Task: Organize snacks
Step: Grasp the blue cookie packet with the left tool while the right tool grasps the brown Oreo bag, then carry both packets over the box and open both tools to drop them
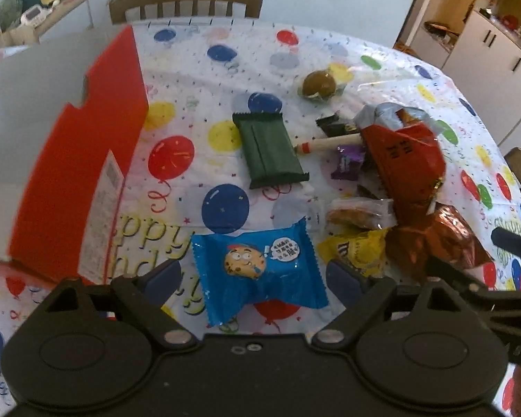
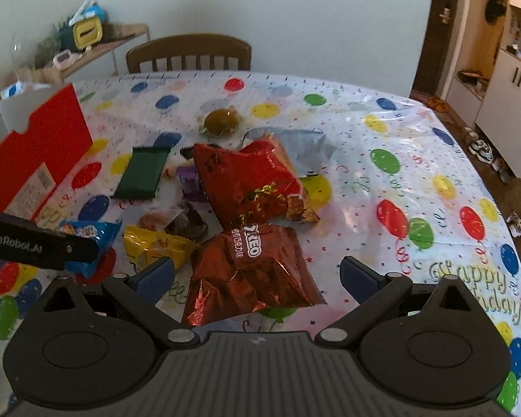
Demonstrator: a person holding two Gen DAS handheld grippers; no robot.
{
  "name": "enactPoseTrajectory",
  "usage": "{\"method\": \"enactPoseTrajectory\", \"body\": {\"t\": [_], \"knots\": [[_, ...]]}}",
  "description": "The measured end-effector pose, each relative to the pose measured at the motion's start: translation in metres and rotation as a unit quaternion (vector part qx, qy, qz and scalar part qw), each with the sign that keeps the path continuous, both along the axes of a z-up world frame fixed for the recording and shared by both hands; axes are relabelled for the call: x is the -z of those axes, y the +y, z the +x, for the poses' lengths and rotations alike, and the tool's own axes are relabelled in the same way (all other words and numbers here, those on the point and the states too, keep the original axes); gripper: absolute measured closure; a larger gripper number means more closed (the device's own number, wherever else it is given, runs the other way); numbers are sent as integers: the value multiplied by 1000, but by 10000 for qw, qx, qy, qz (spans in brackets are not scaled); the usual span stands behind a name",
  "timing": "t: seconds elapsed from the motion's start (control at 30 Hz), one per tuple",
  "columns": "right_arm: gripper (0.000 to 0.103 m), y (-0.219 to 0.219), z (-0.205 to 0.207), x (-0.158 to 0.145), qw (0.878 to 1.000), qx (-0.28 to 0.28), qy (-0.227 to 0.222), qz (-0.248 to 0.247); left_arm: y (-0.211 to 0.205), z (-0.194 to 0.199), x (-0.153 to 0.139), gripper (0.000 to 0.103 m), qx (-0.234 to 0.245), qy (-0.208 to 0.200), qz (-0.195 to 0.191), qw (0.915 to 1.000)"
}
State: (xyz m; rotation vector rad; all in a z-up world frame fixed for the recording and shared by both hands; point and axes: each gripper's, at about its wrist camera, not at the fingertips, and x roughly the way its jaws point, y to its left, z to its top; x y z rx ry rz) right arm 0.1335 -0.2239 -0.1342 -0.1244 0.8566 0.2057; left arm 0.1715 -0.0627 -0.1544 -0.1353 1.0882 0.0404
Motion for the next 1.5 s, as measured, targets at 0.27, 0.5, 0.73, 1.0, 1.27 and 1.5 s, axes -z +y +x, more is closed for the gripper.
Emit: {"method": "enactPoseTrajectory", "body": {"t": [0.27, 0.5, 0.73, 1.0, 1.27, 1.5], "knots": [[16, 7, 10, 13, 9994, -267, 208, -52, -3, 12, 13, 19, -86, 211, -77, 9997], [31, 7, 12, 12, 9992, -315, 230, -66, -4, 12, 10, 43, -114, 202, -162, 9996], [44, -1, 8, 9, 9992, -285, 243, 155, -1, 4, 8, 49, -257, 193, -180, 9993], [48, -11, -3, -5, 9992, -202, 132, 308, 0, -10, -5, 49, -173, 39, -201, 9996], [48, -11, -22, -38, 9990, -92, -48, 428, 9, -24, -34, 49, 185, -170, -177, 9995], [48, 16, -31, -78, 9979, -250, -233, 545, 31, -34, -68, 49, 238, -440, -210, 9985]]}}
